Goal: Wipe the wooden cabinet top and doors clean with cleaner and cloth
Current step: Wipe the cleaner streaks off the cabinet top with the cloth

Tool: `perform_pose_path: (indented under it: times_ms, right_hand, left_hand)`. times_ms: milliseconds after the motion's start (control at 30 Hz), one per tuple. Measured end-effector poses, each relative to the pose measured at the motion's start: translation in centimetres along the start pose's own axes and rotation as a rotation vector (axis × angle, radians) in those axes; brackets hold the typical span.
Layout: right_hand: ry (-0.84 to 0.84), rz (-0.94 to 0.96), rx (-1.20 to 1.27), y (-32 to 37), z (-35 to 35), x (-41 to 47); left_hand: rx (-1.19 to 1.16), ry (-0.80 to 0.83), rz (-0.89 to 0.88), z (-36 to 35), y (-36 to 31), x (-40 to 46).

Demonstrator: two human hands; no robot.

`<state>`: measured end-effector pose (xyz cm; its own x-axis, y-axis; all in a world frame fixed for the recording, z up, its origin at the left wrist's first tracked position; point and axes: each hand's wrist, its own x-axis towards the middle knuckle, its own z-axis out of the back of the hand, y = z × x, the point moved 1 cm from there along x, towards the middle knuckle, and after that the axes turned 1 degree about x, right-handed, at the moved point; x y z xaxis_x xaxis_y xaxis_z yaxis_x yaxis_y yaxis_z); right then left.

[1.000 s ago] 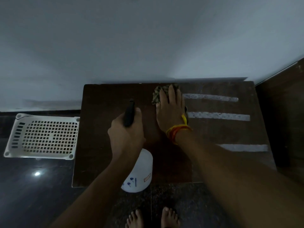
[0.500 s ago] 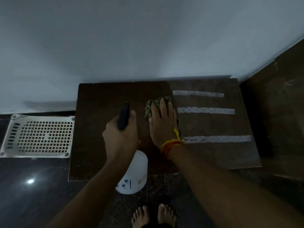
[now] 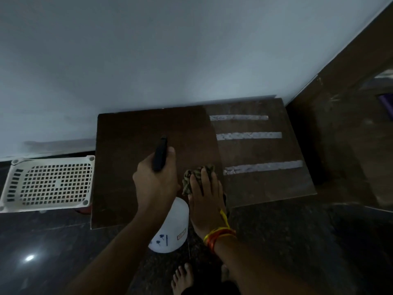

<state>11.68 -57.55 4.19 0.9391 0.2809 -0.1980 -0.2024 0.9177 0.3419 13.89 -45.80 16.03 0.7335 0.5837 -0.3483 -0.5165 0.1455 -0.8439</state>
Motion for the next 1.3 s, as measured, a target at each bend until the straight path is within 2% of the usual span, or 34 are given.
perform_pose_path:
  times_ms: [267,333,400,500,633,933,1133,1300]
  right_hand:
    - [0.026,0.095,-0.059,-1.7,0.5,-1.7]
    - [0.064,0.125,-0.011,-2.4,1.1,-1.2]
    - [0.013,0.114,0.025,-3.6,2.2,-0.9]
    - [-0.108,0.016,0.11,-6.1,4.6,-0.5]
    - [-0.269,-0.154,0.181,-10.8,8.5,0.3]
    - [-0.503,-0.46,0.336,-18.0,13.2,1.9]
    - [-0.536,-0.47,0.37,-19.8,14.3,2.2]
    - [-0.543,-0.466,0.396,-20.4,14.9,2.0]
  left_hand:
    - [0.04,0.034,-0.017,-1.2,0.3,-1.9]
    - [0.076,0.059,-0.05,-1.7,0.3,-2.5]
    - [0.107,0.111,-0.118,-2.4,0.4,-3.0]
    - [0.268,0.188,-0.311,-3.6,0.7,-3.4]
    - [0.51,0.312,-0.451,-4.8,0.8,-3.6]
    - [0.71,0.44,-0.561,-7.5,1.3,-4.5]
    - [0.743,0.492,-0.626,-8.5,1.9,-6.0]
    - [0.772,0.6,-0.653,-8.2,2.7,-6.7]
